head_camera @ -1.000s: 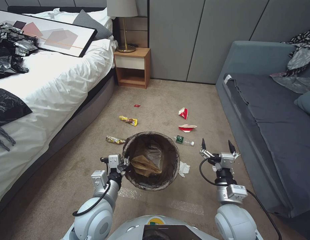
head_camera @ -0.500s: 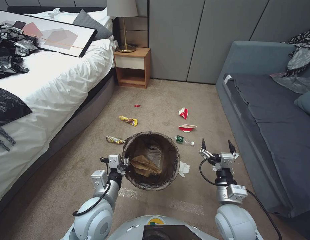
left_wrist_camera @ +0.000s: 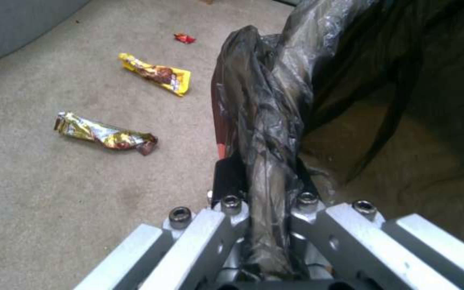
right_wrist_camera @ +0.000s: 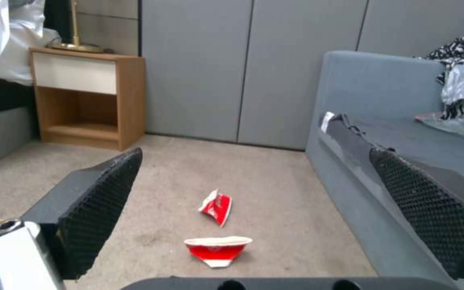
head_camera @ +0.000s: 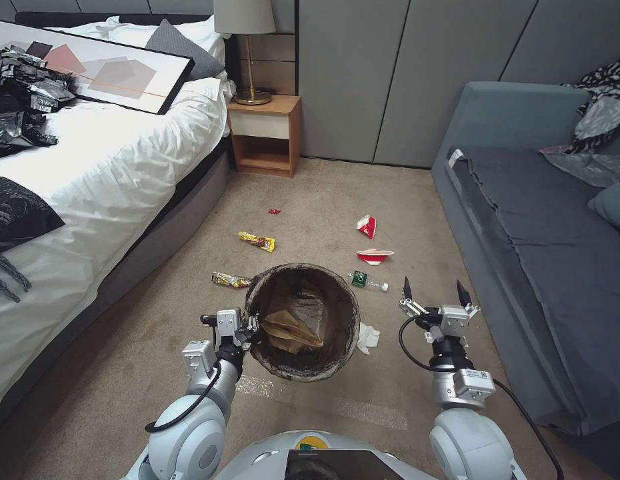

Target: Pick up the trash bin, then pick up the garbage from the floor and place it into the trash bin.

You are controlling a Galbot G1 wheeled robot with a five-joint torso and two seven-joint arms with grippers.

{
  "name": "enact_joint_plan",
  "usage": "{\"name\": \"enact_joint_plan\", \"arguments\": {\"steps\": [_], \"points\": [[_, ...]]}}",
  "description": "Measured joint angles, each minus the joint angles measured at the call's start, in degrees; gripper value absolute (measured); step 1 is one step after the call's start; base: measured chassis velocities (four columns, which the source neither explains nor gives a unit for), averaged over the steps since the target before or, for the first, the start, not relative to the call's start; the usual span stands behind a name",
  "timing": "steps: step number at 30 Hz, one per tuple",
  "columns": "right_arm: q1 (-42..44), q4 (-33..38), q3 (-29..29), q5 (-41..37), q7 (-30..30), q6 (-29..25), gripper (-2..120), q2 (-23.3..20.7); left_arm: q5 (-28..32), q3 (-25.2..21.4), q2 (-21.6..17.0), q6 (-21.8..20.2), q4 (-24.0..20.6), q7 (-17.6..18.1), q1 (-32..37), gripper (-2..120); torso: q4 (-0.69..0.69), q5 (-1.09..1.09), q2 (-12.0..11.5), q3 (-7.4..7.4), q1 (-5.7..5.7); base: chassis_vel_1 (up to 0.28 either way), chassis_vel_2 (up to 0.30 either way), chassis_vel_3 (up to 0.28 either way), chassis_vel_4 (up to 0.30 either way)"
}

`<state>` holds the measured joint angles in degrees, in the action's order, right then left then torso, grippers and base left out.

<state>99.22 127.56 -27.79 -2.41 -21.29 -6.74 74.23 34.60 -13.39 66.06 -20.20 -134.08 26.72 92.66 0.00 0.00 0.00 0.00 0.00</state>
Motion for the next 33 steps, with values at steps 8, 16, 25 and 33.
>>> {"name": "enact_joint_plan", "arguments": {"steps": [8, 16, 25, 33], "points": [[0.0, 0.0, 0.0, 0.0, 0.0, 0.0, 100, 0.0, 0.0, 0.0, 0.0, 0.0, 0.0, 0.0, 0.0, 2, 0.0, 0.0, 0.0, 0.0, 0.0, 0.0, 0.0, 0.0, 0.0], [-3.2, 0.0, -0.1, -6.4, -2.0, 5.0, 100, -5.4, -1.2, -0.9, 0.9, 0.7, -1.2, 1.7, -0.2, 2, -0.01, 0.0, 0.0, 0.01, 0.0, 0.0, 0.0, 0.0, 0.0], [-4.2, 0.4, -0.3, -9.1, -0.9, 6.0, 100, -9.7, -1.1, -1.0, 0.7, 0.5, -1.5, 1.7, -0.2, 2, 0.0, 0.0, 0.0, 0.01, 0.0, 0.0, 0.0, 0.0, 0.0], [-5.4, -1.6, 1.3, -13.1, 1.7, 6.3, 100, -15.0, -1.1, -1.1, 0.5, 0.5, -1.7, 1.7, 0.0, 2, 0.0, 0.0, 0.0, 0.0, 0.0, 0.0, 0.0, 0.0, 0.0]]}}
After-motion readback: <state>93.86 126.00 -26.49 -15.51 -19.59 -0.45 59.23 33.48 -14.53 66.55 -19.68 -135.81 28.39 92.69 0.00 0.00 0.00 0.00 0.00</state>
